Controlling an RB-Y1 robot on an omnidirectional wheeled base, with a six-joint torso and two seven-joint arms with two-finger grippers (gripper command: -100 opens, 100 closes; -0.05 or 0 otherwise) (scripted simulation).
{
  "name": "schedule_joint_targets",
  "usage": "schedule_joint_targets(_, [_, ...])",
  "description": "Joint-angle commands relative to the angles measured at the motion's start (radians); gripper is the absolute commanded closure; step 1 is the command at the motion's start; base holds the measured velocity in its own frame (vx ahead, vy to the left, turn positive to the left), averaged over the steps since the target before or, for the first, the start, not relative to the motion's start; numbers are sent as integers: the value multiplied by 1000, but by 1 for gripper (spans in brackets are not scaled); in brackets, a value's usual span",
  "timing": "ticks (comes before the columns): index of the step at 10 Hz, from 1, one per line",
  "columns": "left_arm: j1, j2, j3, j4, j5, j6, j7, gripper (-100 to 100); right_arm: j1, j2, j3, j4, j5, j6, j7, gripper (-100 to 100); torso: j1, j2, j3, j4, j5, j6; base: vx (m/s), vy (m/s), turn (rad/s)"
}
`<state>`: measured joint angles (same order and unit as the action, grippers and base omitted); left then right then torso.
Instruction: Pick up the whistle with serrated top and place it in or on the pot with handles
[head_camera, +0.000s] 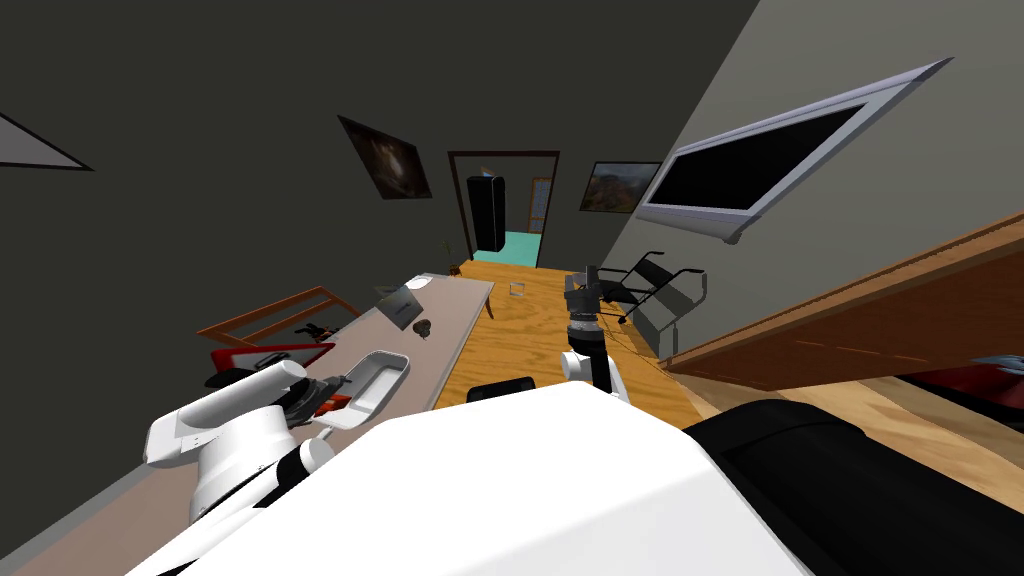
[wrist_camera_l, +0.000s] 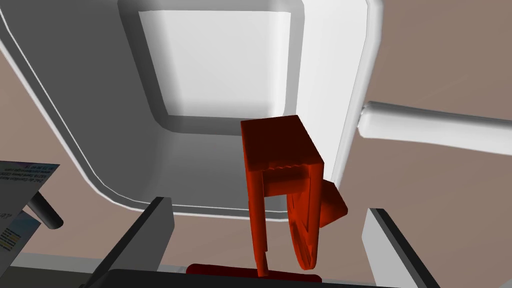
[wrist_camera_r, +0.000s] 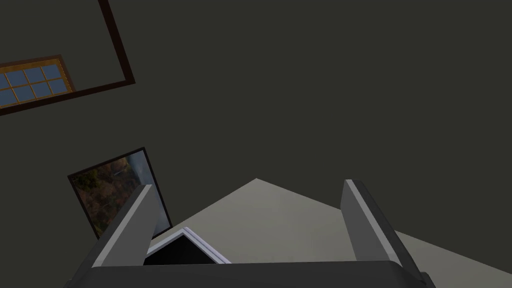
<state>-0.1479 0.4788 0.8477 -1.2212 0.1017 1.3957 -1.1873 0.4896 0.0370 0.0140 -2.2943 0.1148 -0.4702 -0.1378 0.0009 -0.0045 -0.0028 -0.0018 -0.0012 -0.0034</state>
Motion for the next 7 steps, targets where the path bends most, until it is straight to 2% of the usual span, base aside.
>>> schedule_joint_targets(1, [0, 0, 0, 0, 0, 0, 0, -100, 0, 0, 0, 0, 0, 0, 0, 0, 0, 0, 0, 0, 0, 0, 0, 0, 0])
schedule_joint_targets(2, [0, 0, 0, 0, 0, 0, 0, 0, 0, 0, 0, 0, 0, 0, 0, 0, 0, 0, 0, 0, 0, 0, 0, 0, 0])
schedule_joint_targets(3, [-1, 11, 21, -24, 3, 34, -21, -100, 0, 0, 0, 0, 0, 0, 0, 0, 0, 0, 0, 0, 0, 0, 16, -15, 12])
schedule_joint_targets(7, [-4, 32, 63, -73, 9, 103, -62, -100, 0, 0, 0, 0, 0, 0, 0, 0, -2, -2, -1, 0, -1, 0, 24, -33, 13])
